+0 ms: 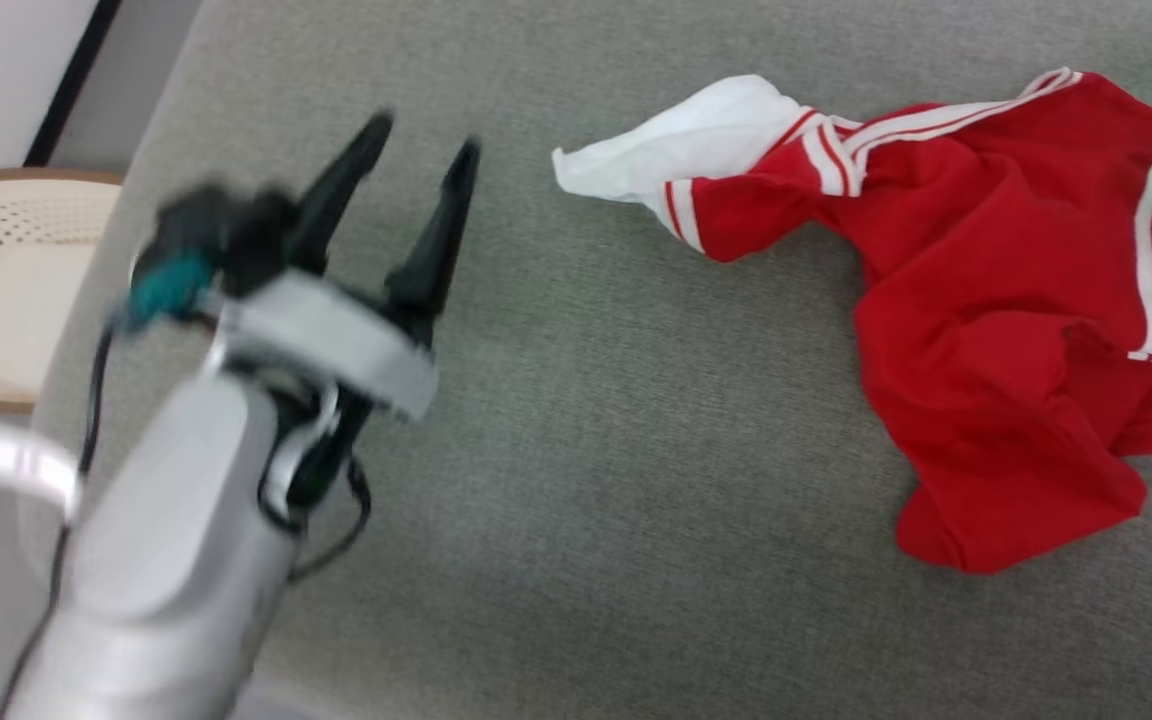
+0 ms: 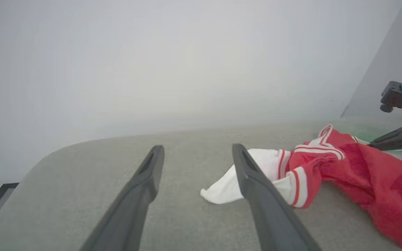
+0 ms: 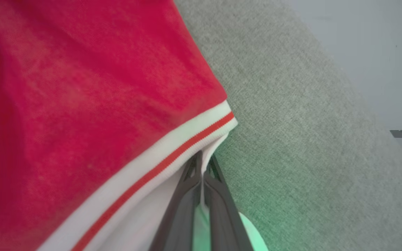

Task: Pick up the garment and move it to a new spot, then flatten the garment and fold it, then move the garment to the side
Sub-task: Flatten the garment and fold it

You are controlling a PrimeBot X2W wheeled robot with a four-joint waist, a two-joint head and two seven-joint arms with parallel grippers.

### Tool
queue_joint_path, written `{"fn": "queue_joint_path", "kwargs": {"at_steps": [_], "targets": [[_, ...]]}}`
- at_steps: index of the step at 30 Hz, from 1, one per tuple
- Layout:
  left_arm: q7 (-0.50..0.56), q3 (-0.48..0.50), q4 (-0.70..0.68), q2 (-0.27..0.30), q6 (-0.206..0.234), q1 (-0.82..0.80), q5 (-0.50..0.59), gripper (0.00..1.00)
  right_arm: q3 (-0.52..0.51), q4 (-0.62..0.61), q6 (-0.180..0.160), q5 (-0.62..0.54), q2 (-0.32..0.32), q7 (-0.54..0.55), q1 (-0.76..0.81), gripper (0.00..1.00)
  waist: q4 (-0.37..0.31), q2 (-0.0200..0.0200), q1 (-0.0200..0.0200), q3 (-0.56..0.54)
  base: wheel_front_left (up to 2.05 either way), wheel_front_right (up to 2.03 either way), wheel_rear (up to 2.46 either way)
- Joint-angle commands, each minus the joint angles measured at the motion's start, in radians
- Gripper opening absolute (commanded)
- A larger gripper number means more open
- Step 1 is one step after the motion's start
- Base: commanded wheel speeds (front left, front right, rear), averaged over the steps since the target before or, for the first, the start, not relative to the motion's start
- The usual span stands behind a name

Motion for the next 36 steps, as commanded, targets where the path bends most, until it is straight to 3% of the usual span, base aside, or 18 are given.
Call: {"fn": "queue_joint_path", "kwargs": {"at_steps": [1,9,19,27,36], "targets": [[0.036,-0.031,0.016,0.012,-0.007,-0.061,-0.023,1.00,0.060,0.056,-0.002,-0.005,0.001,0.022,0.085,0.00,-0.014,0.0000,-0.0001,0.007,0.00,0.00,0.00],[0.240,-0.330,0.217,0.049,-0.006,-0.442,-0.258,1.00,0.095,0.064,-0.003,0.003,0.040,-0.003,0.026,0.00,-0.053,0.0000,-0.0001,0.045,0.00,0.00,0.00],[0.283,-0.723,0.524,-0.010,-0.005,-0.742,-0.352,1.00,0.148,0.040,-0.003,-0.001,0.085,-0.010,-0.038,0.00,-0.107,0.0000,-0.0001,0.102,0.00,0.00,0.00],[0.295,-0.873,0.671,-0.035,-0.005,-0.826,-0.460,1.00,0.172,0.012,-0.002,-0.006,0.117,-0.013,-0.047,0.00,-0.148,0.0000,-0.0001,0.118,0.00,0.00,0.00],[0.345,-0.929,0.714,-0.047,-0.005,-0.842,-0.504,1.00,0.180,0.007,-0.001,-0.013,0.159,-0.014,-0.053,0.00,-0.187,0.0000,-0.0001,0.136,0.00,0.00,0.00]]}}
